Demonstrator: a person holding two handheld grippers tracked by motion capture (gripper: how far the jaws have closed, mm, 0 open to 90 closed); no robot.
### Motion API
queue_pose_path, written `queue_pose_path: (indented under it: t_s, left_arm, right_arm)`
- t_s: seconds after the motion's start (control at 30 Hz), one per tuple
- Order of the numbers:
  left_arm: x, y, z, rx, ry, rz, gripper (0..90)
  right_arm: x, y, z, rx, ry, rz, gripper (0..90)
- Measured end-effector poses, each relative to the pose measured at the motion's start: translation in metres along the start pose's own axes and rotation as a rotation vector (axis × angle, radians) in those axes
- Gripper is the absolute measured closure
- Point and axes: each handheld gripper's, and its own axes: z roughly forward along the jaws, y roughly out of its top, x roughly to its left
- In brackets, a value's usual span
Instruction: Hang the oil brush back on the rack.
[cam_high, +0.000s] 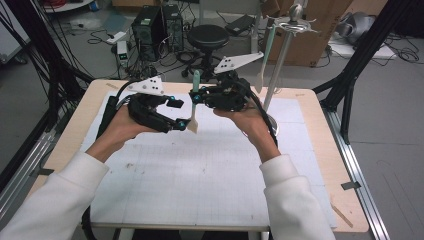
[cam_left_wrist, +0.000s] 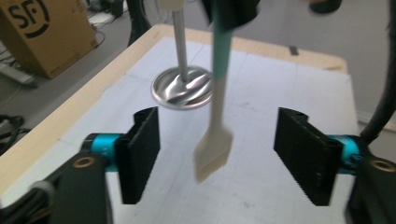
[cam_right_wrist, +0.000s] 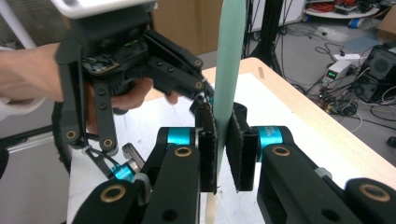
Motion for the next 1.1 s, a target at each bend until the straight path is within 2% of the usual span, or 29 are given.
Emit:
queue_pose_path:
  t_s: [0.03,0.13,0.2,0.23,0.27,0.3,0.43,0.5,0.53,0.67,0.77,0.9,1.1]
  left_arm:
    - [0.001,-0.003,-0.002,-0.007,-0.01,-0.015,27.2]
    - [0.004,-0.009,-0.006,0.013,-0.014,-0.04,15.3]
    - [0.005,-0.013,-0.008,0.026,-0.007,-0.034,5.1]
    - [0.004,-0.015,-0.01,0.016,-0.001,-0.023,4.8]
    - [0.004,-0.017,-0.011,-0.003,-0.006,-0.038,4.6]
    - [0.006,-0.02,-0.014,-0.001,-0.017,-0.034,2.1]
    - [0.009,-0.029,-0.023,-0.016,-0.036,-0.043,1.6]
    - [0.01,-0.033,-0.028,-0.018,-0.036,-0.027,1.6]
    - [0.01,-0.035,-0.031,-0.028,-0.048,-0.037,1.6]
    - [0.013,-0.047,-0.04,-0.027,-0.037,-0.034,1.6]
    - [0.016,-0.057,-0.047,-0.044,-0.033,-0.051,1.6]
    - [0.02,-0.07,-0.051,-0.047,-0.03,-0.072,1.6]
    - [0.021,-0.082,-0.058,-0.048,-0.027,-0.068,1.6]
  right_arm:
    - [0.0,0.0,-0.002,0.001,0.003,0.0,83.5]
    - [-0.002,-0.001,-0.009,0.012,0.002,-0.009,83.5]
    - [-0.004,-0.003,-0.014,0.016,0.004,-0.007,83.5]
    - [-0.005,-0.004,-0.017,0.013,0.012,-0.009,83.5]
    - [-0.006,-0.005,-0.02,0.02,0.014,-0.006,83.5]
    - [-0.007,-0.005,-0.022,0.024,0.018,-0.005,83.5]
    - [-0.013,-0.012,-0.038,0.047,0.017,-0.002,83.5]
    - [-0.015,-0.014,-0.047,0.052,0.021,0.001,83.5]
    - [-0.017,-0.016,-0.051,0.051,0.018,-0.001,83.5]
    - [-0.022,-0.021,-0.07,0.055,0.003,0.002,83.5]
    - [-0.025,-0.025,-0.083,0.065,-0.021,-0.001,83.5]
    - [-0.029,-0.03,-0.097,0.081,-0.031,0.005,83.5]
    - [-0.034,-0.035,-0.115,0.102,-0.06,-0.002,83.4]
